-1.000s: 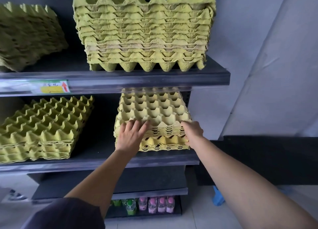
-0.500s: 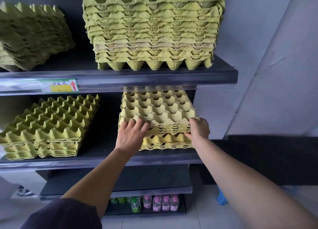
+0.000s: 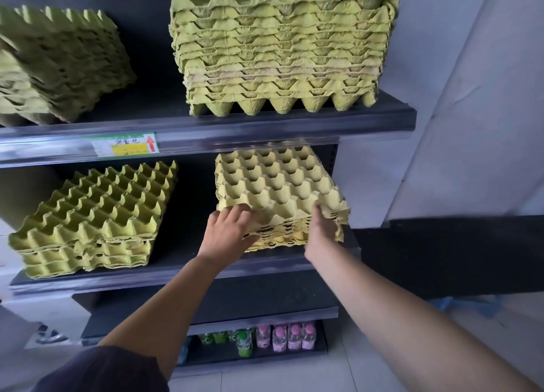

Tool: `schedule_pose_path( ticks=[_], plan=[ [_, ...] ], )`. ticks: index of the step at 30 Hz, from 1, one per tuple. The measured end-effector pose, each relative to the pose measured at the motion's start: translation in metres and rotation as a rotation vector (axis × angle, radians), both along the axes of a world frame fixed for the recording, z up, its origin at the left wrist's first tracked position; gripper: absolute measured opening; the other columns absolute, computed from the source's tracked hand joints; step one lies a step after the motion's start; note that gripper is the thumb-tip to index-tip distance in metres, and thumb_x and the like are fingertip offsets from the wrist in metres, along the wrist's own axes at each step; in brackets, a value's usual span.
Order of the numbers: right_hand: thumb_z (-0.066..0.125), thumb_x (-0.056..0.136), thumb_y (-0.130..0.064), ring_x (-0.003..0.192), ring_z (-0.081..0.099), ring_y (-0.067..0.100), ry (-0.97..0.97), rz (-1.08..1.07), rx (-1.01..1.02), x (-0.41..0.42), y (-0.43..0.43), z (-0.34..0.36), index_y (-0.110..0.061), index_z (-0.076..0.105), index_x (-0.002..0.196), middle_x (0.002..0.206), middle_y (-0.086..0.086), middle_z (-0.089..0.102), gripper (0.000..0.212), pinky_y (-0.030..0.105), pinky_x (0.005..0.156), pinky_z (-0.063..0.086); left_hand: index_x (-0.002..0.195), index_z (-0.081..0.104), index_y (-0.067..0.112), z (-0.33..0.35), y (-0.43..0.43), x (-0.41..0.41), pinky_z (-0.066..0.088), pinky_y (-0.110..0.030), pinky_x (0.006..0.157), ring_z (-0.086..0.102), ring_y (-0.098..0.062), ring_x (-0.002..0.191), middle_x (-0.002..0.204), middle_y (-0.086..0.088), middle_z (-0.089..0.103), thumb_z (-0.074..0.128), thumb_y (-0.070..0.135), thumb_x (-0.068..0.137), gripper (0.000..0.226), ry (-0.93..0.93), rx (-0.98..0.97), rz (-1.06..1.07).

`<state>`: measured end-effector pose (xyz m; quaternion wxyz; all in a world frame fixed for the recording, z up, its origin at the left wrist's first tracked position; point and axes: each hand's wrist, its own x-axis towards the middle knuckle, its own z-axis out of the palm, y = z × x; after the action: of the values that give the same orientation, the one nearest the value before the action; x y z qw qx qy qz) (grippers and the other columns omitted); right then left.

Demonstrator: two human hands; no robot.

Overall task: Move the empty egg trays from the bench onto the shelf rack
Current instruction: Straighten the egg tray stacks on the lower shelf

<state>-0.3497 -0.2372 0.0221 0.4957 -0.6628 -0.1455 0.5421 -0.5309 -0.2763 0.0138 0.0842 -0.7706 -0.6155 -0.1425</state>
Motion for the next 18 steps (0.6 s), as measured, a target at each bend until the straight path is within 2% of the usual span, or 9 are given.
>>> schedule_pose_path(
  ticks=[3, 5, 6, 9, 11, 14, 18],
  plan=[
    [0.064, 0.076, -0.062, 0.114, 0.048, 0.033, 0.109, 0.162, -0.076, -0.044, -0.027, -0.002, -0.007, 0.039, 0.133, 0.120, 0.011, 0.048, 0.083, 0.049, 0.099, 0.042, 0.129, 0.050, 0.022, -0.001, -0.007, -0.014, 0.034, -0.041, 0.094, 0.046, -0.028, 0.116, 0.129, -0.002, 0.050, 0.056, 0.036, 0.090, 0.042, -0.151, -0.013, 0.019],
    [0.068, 0.074, -0.061, 0.111, 0.050, 0.034, 0.165, 0.243, -0.118, -0.068, -0.039, -0.002, -0.010, 0.043, 0.129, 0.111, 0.011, 0.046, 0.079, 0.048, 0.094, 0.045, 0.130, 0.049, 0.022, -0.002, -0.012, -0.026, 0.035, -0.041, 0.094, 0.045, -0.028, 0.117, 0.130, -0.002, 0.048, 0.051, 0.034, 0.093, 0.039, -0.206, -0.036, 0.024],
    [0.069, 0.074, -0.058, 0.109, 0.051, 0.034, 0.191, 0.261, -0.128, -0.078, -0.041, -0.001, -0.012, 0.042, 0.131, 0.113, 0.011, 0.045, 0.078, 0.049, 0.090, 0.045, 0.130, 0.048, 0.022, -0.003, -0.014, -0.032, 0.035, -0.040, 0.094, 0.044, -0.028, 0.118, 0.130, -0.002, 0.048, 0.050, 0.033, 0.094, 0.038, -0.222, -0.050, 0.024],
    [0.072, 0.076, -0.051, 0.107, 0.053, 0.035, 0.253, 0.211, -0.103, -0.098, -0.040, 0.001, -0.015, 0.039, 0.134, 0.127, 0.011, 0.046, 0.076, 0.054, 0.091, 0.043, 0.132, 0.046, 0.023, -0.002, -0.018, -0.050, 0.034, -0.037, 0.094, 0.042, -0.024, 0.119, 0.131, 0.000, 0.047, 0.047, 0.032, 0.095, 0.038, -0.234, -0.104, 0.035],
    [0.075, 0.072, -0.050, 0.114, 0.050, 0.037, 0.314, 0.125, -0.080, -0.107, -0.036, 0.004, -0.017, 0.039, 0.133, 0.134, 0.010, 0.045, 0.079, 0.060, 0.093, 0.041, 0.132, 0.046, 0.022, 0.000, -0.020, -0.060, 0.034, -0.037, 0.094, 0.043, -0.024, 0.118, 0.132, 0.000, 0.047, 0.049, 0.028, 0.094, 0.038, -0.226, -0.132, 0.042],
    [0.079, 0.068, -0.047, 0.119, 0.046, 0.040, 0.310, 0.058, -0.085, -0.115, -0.031, 0.007, -0.017, 0.036, 0.132, 0.135, 0.009, 0.043, 0.083, 0.064, 0.089, 0.042, 0.131, 0.046, 0.023, 0.001, -0.019, -0.069, 0.035, -0.036, 0.093, 0.043, -0.023, 0.118, 0.134, 0.001, 0.046, 0.050, 0.026, 0.093, 0.038, -0.224, -0.174, 0.039],
    [0.073, 0.073, -0.023, 0.113, 0.047, 0.040, 0.297, 0.046, -0.063, -0.119, -0.020, 0.005, -0.012, 0.043, 0.125, 0.127, 0.013, 0.047, 0.060, 0.063, 0.075, 0.050, 0.135, 0.041, 0.025, 0.004, -0.013, -0.074, 0.034, -0.037, 0.095, 0.041, -0.023, 0.122, 0.138, 0.001, 0.042, 0.051, 0.025, 0.092, 0.044, -0.227, -0.204, 0.027]
  ],
)
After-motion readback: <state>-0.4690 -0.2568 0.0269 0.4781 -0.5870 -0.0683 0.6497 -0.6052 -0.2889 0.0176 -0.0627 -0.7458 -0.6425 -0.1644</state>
